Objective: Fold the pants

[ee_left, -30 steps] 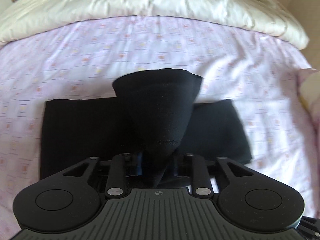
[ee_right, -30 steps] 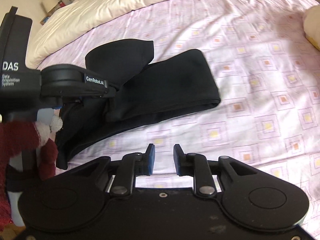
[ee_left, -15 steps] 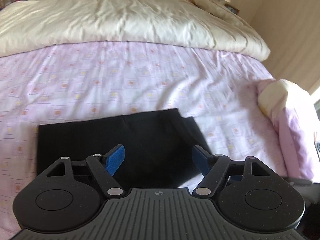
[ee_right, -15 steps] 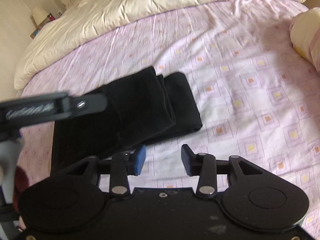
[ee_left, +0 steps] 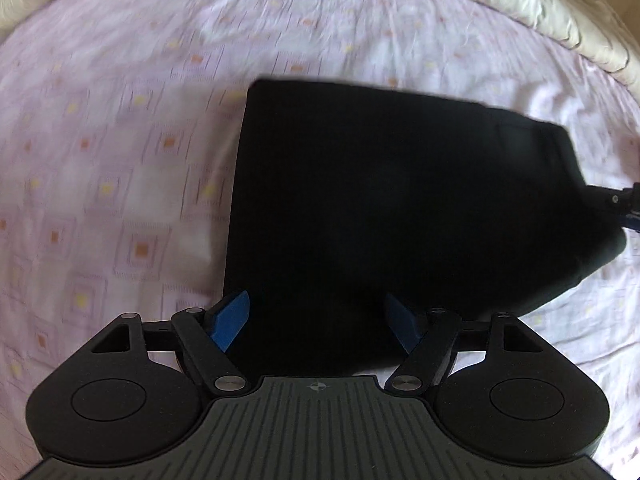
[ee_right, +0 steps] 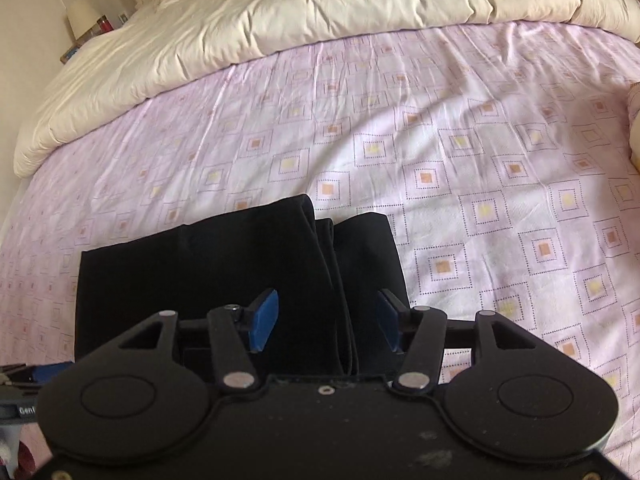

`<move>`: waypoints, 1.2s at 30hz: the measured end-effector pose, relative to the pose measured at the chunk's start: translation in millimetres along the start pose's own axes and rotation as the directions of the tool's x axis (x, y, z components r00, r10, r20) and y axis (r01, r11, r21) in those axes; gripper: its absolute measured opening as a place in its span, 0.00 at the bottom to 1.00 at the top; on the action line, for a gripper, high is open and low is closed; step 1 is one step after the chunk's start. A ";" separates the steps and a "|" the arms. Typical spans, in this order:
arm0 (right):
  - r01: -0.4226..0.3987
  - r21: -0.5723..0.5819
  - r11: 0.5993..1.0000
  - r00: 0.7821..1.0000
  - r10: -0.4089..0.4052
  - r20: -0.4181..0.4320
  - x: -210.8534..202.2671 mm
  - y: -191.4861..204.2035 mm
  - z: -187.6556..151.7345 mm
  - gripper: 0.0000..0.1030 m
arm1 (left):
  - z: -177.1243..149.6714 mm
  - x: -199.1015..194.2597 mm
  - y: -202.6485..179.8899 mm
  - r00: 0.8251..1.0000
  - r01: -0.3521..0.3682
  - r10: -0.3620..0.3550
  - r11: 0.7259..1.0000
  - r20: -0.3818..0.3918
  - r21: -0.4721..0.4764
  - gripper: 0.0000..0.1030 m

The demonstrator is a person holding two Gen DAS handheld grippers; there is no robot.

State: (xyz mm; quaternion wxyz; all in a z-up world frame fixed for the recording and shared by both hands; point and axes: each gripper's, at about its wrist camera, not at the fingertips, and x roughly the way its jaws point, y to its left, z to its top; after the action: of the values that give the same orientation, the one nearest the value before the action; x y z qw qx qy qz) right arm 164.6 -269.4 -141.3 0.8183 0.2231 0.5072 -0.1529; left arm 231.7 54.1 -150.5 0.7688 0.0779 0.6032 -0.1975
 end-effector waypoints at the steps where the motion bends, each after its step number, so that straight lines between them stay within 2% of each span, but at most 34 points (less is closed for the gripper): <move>1: -0.003 -0.004 1.000 1.000 0.003 -0.016 5.4 -0.4 0.7 0.55 | -1.2 1.3 2.2 1.000 0.009 -0.009 1.000 0.009 -0.015 0.73; 6: -0.049 -0.031 0.998 0.997 0.047 -0.060 25.3 -1.0 -1.8 0.55 | 6.4 5.1 -0.2 1.000 0.004 -0.004 1.000 -0.003 -0.002 0.82; 8: -0.072 -0.036 0.997 0.992 0.068 -0.103 29.5 2.0 -1.9 0.55 | 5.9 6.3 -1.1 1.000 0.004 -0.004 1.000 -0.002 -0.003 0.83; 9: -0.059 -0.046 0.997 0.993 0.053 -0.108 28.8 5.3 -1.9 0.54 | 5.6 5.9 -0.8 1.000 0.006 -0.006 1.000 -0.001 -0.007 0.83; 10: -0.040 -0.060 0.997 0.994 0.034 -0.104 27.9 7.8 -1.8 0.46 | 5.6 5.2 -0.8 1.000 0.006 -0.006 1.000 0.001 -0.009 0.83; 11: -0.008 -0.076 0.997 0.995 0.000 -0.097 26.0 10.1 -0.8 0.29 | 4.4 3.8 0.1 1.000 0.008 -0.008 1.000 0.005 -0.012 0.83; 13: -0.017 -0.072 0.997 0.997 0.011 -0.081 16.8 9.2 1.6 0.22 | 4.5 -2.6 1.2 1.000 0.011 -0.011 1.000 0.017 -0.021 0.82; 16: -0.044 -0.093 0.995 0.999 0.043 -0.017 -12.6 9.5 7.3 0.10 | 5.4 -24.4 3.5 0.996 0.036 -0.033 0.999 0.083 -0.030 0.82; 17: -0.039 -0.105 0.994 0.999 0.041 0.012 -22.9 9.0 8.3 0.09 | 6.1 -33.3 5.3 0.993 0.042 -0.038 0.999 0.111 -0.030 0.82; 19: -0.004 -0.127 0.992 1.000 0.007 0.023 -27.4 7.6 10.1 0.09 | 10.1 -43.2 8.5 0.990 0.038 -0.033 0.998 0.137 -0.040 0.82; 22: 0.042 -0.125 0.991 0.999 -0.043 -0.008 -6.3 -2.4 7.5 0.09 | 17.9 -42.1 16.1 0.992 0.030 -0.020 0.997 0.125 -0.073 0.82; 24: 0.043 -0.122 0.992 0.997 -0.050 -0.052 7.9 -6.5 4.8 0.13 | 23.9 -39.9 20.2 0.993 0.017 -0.007 0.997 0.118 -0.081 0.82; 25: 0.053 -0.106 0.993 0.997 -0.059 -0.053 9.4 -7.6 5.0 0.19 | 26.8 -40.3 20.9 0.993 0.011 -0.002 0.997 0.118 -0.079 0.82; 28: 0.101 -0.046 0.994 0.994 -0.099 0.037 -7.4 -9.2 7.1 0.35 | 35.6 -42.7 23.4 0.991 0.000 0.009 0.998 0.133 -0.065 0.82; 31: 0.119 -0.093 0.989 0.983 -0.104 0.154 -29.4 4.8 11.3 0.47 | 46.1 -42.4 16.6 0.989 -0.010 0.017 0.999 0.149 -0.047 0.82; 36: 0.100 -0.247 0.964 0.980 -0.052 0.192 -26.6 39.6 18.6 0.48 | 67.9 -20.8 2.3 0.984 -0.067 0.070 0.997 0.163 -0.026 0.82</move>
State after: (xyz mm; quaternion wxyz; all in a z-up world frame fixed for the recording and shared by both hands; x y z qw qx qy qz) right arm 186.0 -244.7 -101.9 0.8771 0.0809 0.4530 -0.1376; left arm 289.5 36.2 -113.1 0.8227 0.0743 0.5371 -0.1706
